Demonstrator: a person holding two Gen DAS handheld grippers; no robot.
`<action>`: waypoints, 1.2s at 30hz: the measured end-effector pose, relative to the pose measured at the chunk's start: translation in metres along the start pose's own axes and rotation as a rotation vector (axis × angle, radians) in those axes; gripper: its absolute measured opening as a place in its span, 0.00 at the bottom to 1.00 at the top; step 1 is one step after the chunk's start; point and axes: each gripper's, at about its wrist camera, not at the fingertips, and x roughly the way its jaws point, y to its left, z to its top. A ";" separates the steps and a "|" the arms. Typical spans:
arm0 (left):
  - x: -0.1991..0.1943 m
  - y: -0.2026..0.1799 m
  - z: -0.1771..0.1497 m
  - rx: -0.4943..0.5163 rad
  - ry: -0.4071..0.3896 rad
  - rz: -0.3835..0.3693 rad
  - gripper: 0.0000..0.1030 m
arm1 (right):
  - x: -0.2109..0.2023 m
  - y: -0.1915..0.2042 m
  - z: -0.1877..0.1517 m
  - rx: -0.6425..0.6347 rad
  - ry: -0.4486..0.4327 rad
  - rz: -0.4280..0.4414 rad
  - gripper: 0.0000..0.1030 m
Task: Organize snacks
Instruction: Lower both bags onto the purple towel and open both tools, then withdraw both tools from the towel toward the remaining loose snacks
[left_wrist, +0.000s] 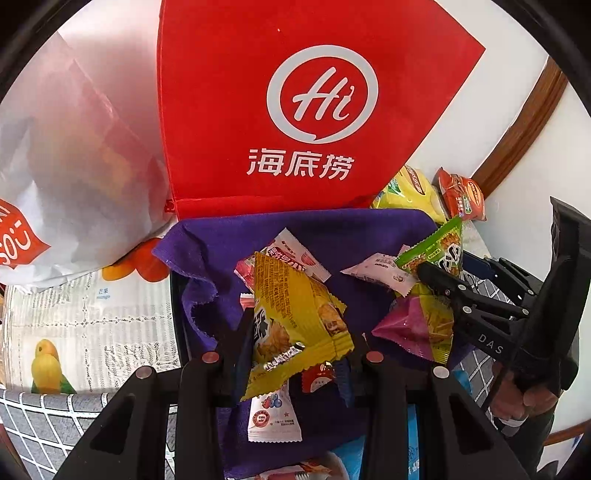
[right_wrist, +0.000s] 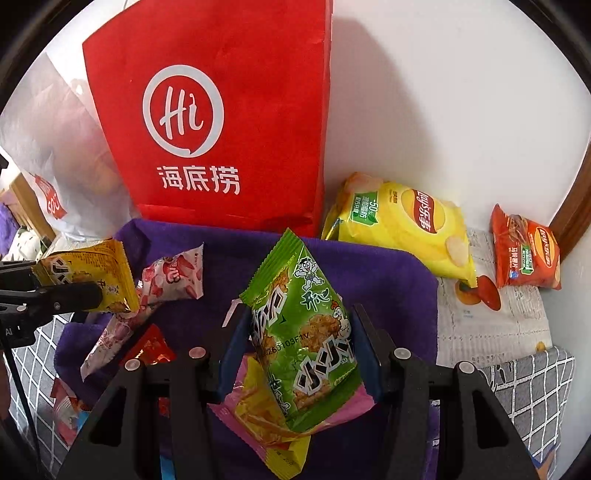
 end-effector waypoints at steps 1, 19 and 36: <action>0.001 0.000 0.000 0.000 0.001 -0.002 0.34 | 0.000 0.000 0.000 -0.002 0.001 0.002 0.52; 0.020 -0.010 -0.005 0.021 0.057 -0.015 0.35 | -0.008 -0.001 -0.001 -0.029 0.005 0.004 0.59; 0.028 -0.021 -0.007 0.040 0.083 -0.032 0.35 | -0.028 -0.005 0.000 0.002 -0.052 0.014 0.59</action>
